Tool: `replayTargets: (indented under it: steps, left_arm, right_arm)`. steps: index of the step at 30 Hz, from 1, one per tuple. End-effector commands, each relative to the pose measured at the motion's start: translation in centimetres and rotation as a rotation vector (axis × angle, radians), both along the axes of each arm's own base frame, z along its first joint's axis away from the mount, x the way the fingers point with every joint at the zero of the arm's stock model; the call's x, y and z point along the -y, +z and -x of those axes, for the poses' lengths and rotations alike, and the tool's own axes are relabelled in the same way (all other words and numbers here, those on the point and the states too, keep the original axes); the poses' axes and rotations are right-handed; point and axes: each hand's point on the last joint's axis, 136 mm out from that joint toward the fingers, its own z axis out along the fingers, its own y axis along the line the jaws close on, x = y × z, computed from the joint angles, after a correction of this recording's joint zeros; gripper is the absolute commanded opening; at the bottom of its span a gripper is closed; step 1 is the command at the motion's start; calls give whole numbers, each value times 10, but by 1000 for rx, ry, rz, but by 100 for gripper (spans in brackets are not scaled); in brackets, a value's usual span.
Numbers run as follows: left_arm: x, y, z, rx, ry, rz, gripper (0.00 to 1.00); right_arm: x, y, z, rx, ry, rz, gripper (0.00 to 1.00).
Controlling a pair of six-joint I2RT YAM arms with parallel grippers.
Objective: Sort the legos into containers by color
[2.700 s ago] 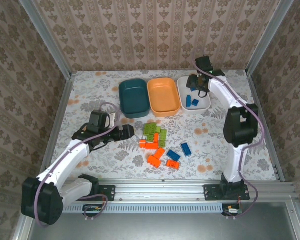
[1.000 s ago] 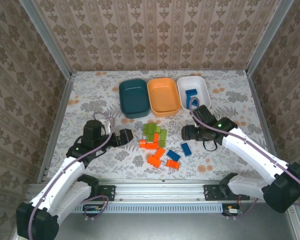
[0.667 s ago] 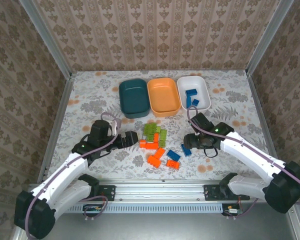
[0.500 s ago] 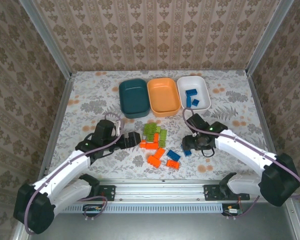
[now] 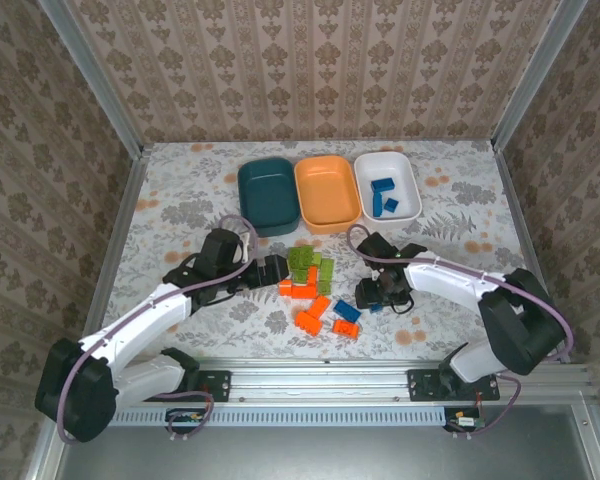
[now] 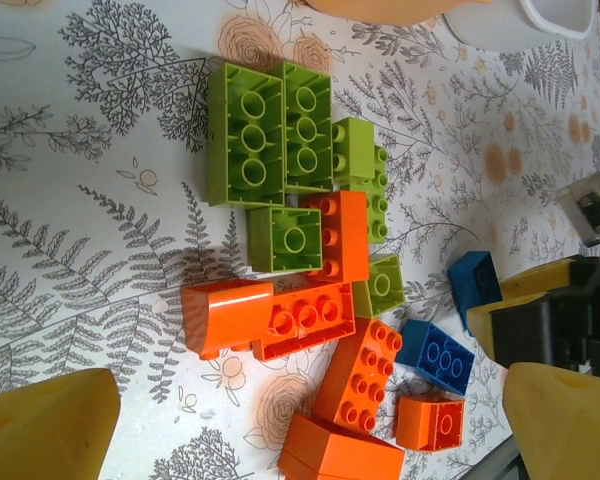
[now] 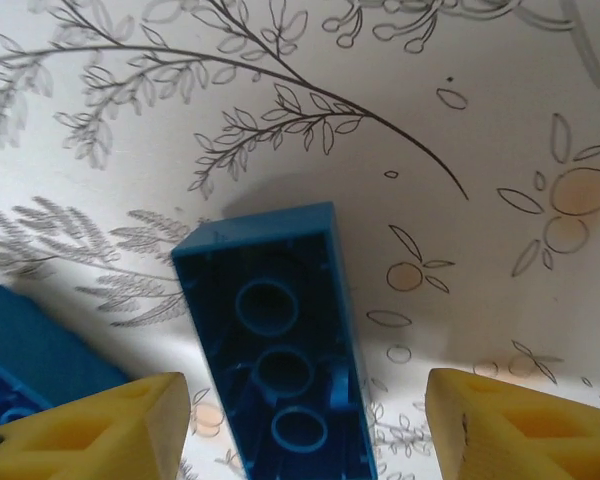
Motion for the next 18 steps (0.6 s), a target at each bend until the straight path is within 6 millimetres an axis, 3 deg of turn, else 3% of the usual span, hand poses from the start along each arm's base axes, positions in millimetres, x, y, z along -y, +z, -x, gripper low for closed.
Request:
replayTargets:
  steps: [1, 5, 9, 14, 18]
  left_arm:
    - [0, 12, -7, 37, -27, -13, 100]
    - [-3, 15, -10, 38, -36, -4, 100]
    - [-8, 15, -10, 31, -47, 3, 100]
    - [-16, 14, -9, 22, -59, 1, 100]
    - [-25, 15, -12, 17, -40, 20, 100]
  right_arm:
    - [-3, -6, -5, -2, 6, 17, 58]
    - [-1, -11, -10, -12, -3, 50, 48]
    - [-6, -3, -18, 4, -21, 36, 36]
    - [-12, 24, -35, 53, -26, 33, 30]
    - [-19, 68, -62, 148, -53, -17, 28]
